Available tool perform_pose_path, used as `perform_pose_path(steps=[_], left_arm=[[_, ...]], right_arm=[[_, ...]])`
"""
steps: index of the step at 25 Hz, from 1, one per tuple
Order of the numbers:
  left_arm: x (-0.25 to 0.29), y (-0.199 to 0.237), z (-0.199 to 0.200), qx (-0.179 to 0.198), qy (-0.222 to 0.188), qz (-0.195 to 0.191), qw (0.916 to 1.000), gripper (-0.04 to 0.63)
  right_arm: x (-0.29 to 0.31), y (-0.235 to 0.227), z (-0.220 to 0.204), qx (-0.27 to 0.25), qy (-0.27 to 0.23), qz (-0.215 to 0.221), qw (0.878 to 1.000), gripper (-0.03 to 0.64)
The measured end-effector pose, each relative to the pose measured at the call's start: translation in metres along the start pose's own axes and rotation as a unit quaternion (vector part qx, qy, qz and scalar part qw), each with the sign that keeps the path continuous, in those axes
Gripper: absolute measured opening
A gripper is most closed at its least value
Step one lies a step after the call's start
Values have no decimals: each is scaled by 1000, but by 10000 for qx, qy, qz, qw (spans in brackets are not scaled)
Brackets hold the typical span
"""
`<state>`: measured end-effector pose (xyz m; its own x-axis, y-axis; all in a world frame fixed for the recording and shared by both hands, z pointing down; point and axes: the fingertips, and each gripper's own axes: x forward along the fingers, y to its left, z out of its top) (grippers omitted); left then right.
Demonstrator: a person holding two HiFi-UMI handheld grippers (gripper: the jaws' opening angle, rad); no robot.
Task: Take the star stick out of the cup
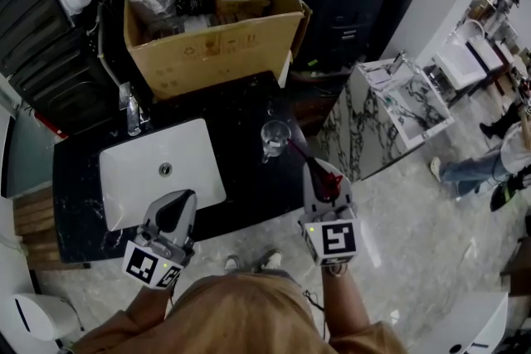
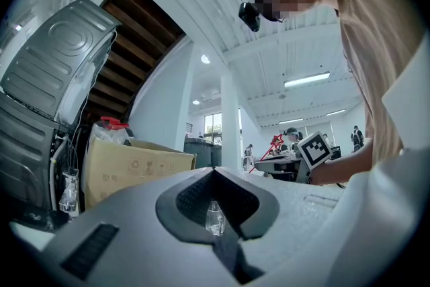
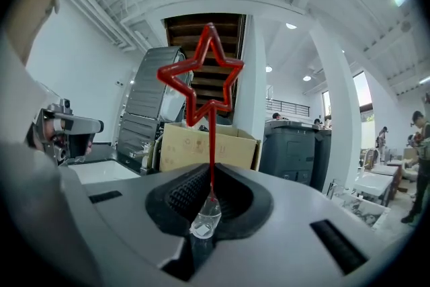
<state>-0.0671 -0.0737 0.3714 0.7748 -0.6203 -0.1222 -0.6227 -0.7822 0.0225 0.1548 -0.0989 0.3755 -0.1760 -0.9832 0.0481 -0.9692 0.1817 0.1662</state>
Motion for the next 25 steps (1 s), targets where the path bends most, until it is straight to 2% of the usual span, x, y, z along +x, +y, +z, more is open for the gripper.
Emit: perform_pose_path(steps=[25], left_arm=[[-4,-3,0,9,55,-97,9999,0]], right_arm=[[-18,7,29,26,-251,3,9997,14]])
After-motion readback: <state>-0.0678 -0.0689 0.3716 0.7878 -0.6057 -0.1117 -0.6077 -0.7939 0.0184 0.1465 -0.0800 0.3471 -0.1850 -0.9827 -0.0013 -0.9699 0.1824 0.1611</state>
